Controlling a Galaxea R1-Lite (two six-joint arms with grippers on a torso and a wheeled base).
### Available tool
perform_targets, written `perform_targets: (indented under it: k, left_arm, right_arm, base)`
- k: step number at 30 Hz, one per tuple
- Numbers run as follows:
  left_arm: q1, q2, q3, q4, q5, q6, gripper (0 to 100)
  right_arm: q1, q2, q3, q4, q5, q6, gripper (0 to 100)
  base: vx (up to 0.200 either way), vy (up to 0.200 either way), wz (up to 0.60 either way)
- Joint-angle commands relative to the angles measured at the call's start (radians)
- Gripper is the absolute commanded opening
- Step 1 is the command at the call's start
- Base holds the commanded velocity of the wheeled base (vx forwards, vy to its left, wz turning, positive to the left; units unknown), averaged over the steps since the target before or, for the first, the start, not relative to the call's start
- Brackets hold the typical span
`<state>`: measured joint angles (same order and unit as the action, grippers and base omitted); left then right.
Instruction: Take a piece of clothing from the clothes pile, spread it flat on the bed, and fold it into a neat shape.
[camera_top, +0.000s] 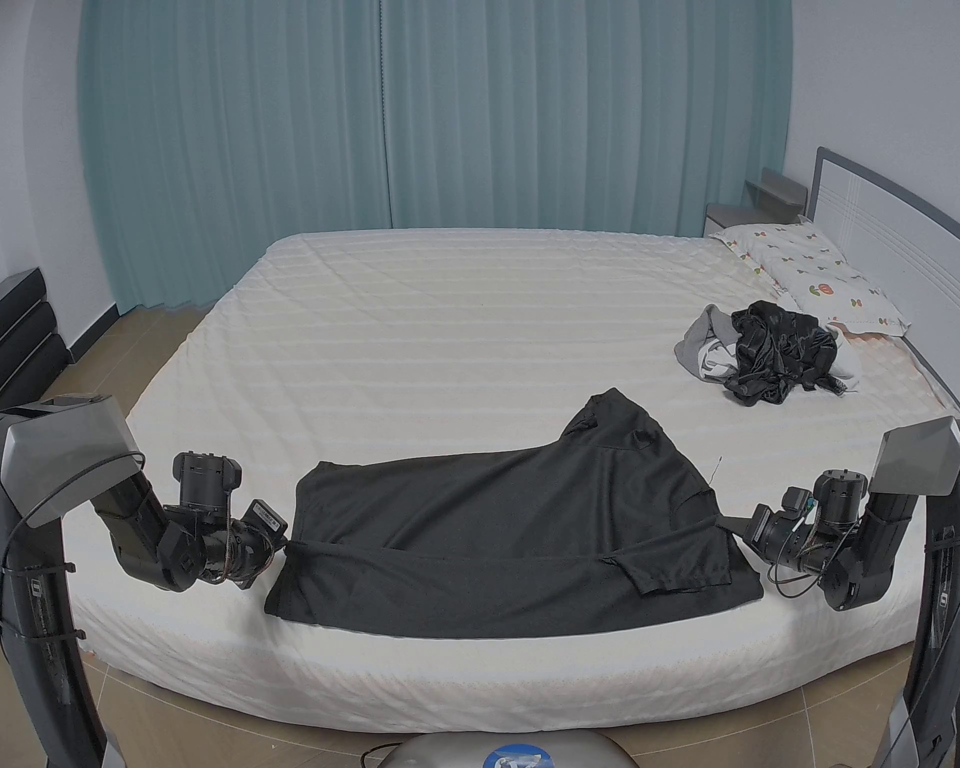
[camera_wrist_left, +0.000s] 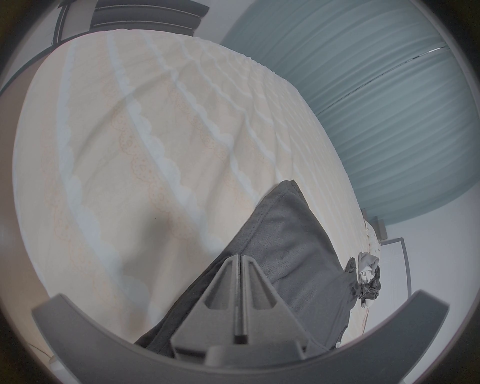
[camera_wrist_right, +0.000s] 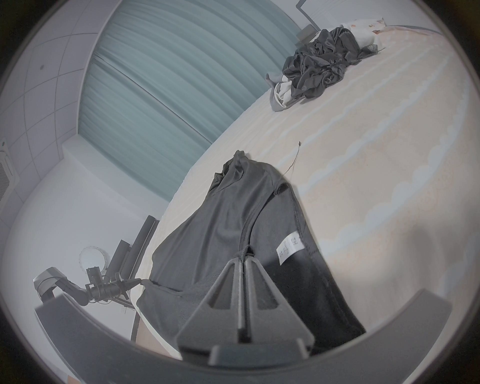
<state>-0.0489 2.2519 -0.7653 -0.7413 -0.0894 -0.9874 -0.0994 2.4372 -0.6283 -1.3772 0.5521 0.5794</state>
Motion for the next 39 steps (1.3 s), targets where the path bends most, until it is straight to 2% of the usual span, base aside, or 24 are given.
perform_targets:
  k: [1,8,14,22,25,35,39]
  left_arm:
    - [-0.002,0.002,-0.002,0.002,0.002,0.0,0]
    - [0.0,-0.023,0.008,0.0,0.002,0.0,0]
    - [0.004,-0.112,0.041,0.031,0.01,0.009,0]
    - [0.004,-0.224,0.046,0.174,0.011,0.058,0]
    - [0.011,-0.281,0.046,0.266,0.011,0.135,0]
    - [0.014,-0.31,0.046,0.316,0.011,0.159,0]
    - [0.021,-0.333,0.038,0.418,0.01,0.219,0]
  right_arm:
    - [-0.002,0.016,-0.022,-0.002,-0.001,0.0,0]
    - [0.0,0.011,-0.016,-0.029,-0.004,0.004,0]
    - [0.009,-0.004,0.042,-0.114,-0.004,0.004,0]
    - [0.001,-0.058,0.121,-0.184,-0.003,0.004,0]
    - [0.001,-0.078,0.145,-0.186,-0.001,0.005,0]
    - [-0.002,-0.118,0.183,-0.186,0.0,0.004,0]
    - [-0.002,-0.15,0.214,-0.186,0.009,0.004,0]
  base:
    - [0.0,0.0,0.0]
    - [0.0,0.0,0.0]
    - [0.0,0.0,0.0]
    - [0.0,0.0,0.0]
    - [0.0,0.0,0.0]
    - [0.0,0.0,0.0]
    - [0.0,0.0,0.0]
